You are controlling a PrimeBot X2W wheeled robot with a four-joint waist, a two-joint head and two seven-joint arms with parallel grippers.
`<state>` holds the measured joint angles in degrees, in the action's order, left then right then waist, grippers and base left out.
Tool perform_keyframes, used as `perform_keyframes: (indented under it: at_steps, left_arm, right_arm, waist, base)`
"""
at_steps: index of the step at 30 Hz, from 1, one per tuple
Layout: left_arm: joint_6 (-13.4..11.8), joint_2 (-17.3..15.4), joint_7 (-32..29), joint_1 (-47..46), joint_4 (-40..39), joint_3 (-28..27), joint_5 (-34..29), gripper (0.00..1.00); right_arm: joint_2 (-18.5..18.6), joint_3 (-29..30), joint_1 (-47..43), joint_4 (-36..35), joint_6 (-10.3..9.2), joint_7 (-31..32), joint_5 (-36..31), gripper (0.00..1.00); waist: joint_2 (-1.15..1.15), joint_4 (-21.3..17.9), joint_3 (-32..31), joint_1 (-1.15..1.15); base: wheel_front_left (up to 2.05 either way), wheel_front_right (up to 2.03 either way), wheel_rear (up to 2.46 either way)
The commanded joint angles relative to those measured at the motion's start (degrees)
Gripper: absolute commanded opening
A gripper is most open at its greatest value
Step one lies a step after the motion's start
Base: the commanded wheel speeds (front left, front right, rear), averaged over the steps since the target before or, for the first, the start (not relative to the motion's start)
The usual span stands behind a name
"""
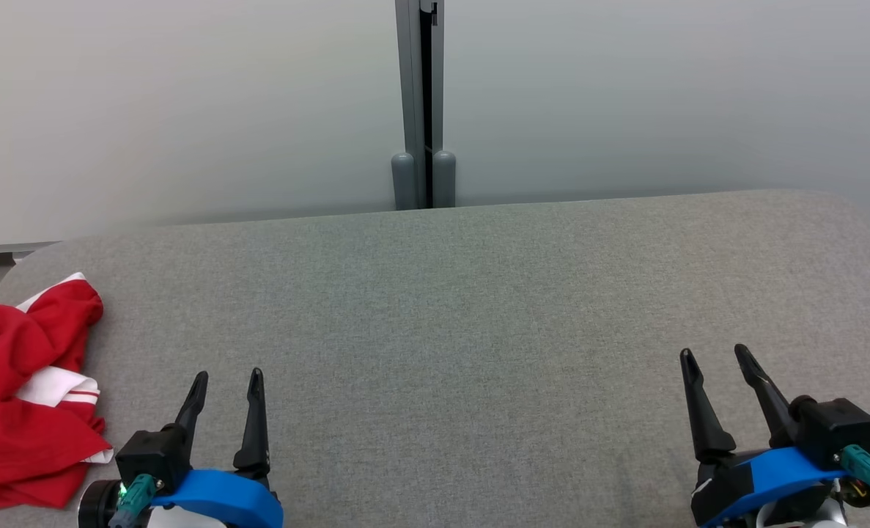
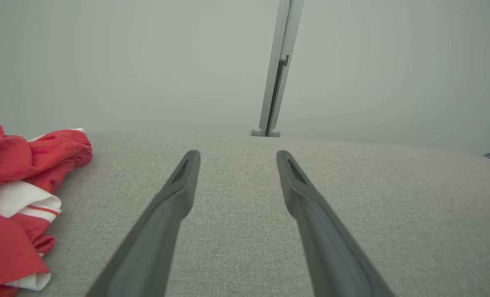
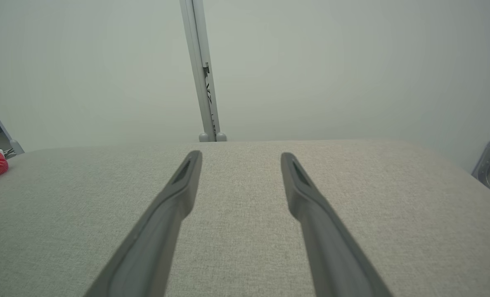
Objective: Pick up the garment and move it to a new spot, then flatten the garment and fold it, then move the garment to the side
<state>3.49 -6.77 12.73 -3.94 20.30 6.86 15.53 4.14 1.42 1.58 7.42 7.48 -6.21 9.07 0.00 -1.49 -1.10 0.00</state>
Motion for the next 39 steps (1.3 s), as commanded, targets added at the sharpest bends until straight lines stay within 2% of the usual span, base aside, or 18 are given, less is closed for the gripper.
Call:
perform_keyframes:
  at_steps: [1,20,34,39]
  left_arm:
    - [-0.3,-0.1,0.6,0.0,0.1,-0.1,-1.2,1.0]
    - [-0.2,0.3,2.5,-0.3,3.4,-0.5,-6.8,1.0]
    - [-0.1,0.7,2.5,-0.8,4.2,-1.2,-6.1,1.0]
    - [-0.6,0.7,2.5,-0.9,4.4,-2.0,-5.6,1.0]
  right_arm:
    - [-0.1,-0.1,-0.5,-0.5,0.02,-0.5,-1.2,1.0]
    - [-0.8,1.0,-1.2,-0.2,0.02,-1.3,-7.4,1.0]
    - [-1.2,1.4,-1.1,0.2,0.02,-1.1,-6.1,1.0]
    - [-1.2,1.4,-1.3,0.4,0.02,-0.9,-5.9,1.0]
  waist:
    - [0.0,0.0,0.0,0.0]
    - [0.0,0.4,-0.1,0.0]
    - [0.0,0.9,-0.1,0.0]
    - [0.0,2.1,0.0,0.0]
  base:
    - [0.0,0.0,0.0]
    - [0.0,0.0,0.0]
    - [0.0,0.0,0.0]
    - [0.0,0.0,0.0]
